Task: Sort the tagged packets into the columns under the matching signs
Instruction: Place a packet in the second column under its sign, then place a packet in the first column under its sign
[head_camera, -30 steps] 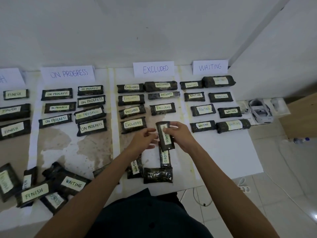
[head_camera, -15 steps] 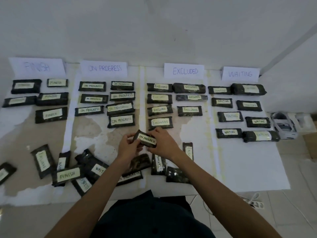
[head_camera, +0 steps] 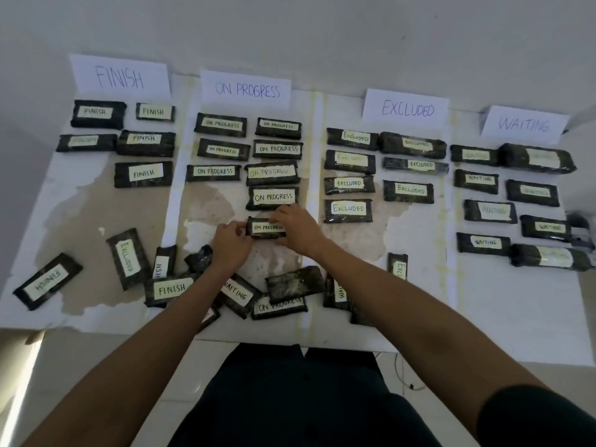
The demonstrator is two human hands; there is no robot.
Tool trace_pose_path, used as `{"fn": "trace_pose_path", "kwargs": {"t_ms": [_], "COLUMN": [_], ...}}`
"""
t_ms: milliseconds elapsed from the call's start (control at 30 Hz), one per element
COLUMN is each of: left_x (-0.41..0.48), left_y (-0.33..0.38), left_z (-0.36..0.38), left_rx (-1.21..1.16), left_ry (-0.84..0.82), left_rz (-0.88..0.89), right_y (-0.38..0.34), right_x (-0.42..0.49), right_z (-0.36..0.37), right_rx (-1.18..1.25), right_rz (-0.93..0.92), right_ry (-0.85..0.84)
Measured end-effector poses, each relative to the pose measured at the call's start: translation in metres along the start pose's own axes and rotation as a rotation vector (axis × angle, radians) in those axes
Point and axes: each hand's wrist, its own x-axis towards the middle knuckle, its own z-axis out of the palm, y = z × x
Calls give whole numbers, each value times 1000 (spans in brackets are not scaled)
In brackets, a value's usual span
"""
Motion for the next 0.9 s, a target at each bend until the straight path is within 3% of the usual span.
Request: {"fn": "trace_pose_path", "kwargs": {"t_ms": [200, 300, 367, 433, 500, 733, 900], "left_x": [-20, -43, -61, -77, -89, -112, -121], "left_y": [2, 3, 0, -3, -4, 8, 15], "left_z": [6, 8, 13, 21, 28, 25, 19], "left_rx": [71, 75, 79, 57, 37, -185, -274], "left_ry": [40, -3, -25, -49, -72, 16, -18], "left_rz": [113, 193, 237, 268, 278, 141, 129], "right_y": [-1, -9, -13, -14, -14, -6, -2], "right_x": [-24, -56, -79, -94, -101, -105, -119], "right_z": [-12, -20, -16, -6, 2, -29, -37], "right_rx": [74, 165, -17, -225, -237, 644, 941], "right_rz": [12, 6, -48, -95, -112, 285, 371], "right_ry": [86, -163, -329, -362, -322, -202, -222]}}
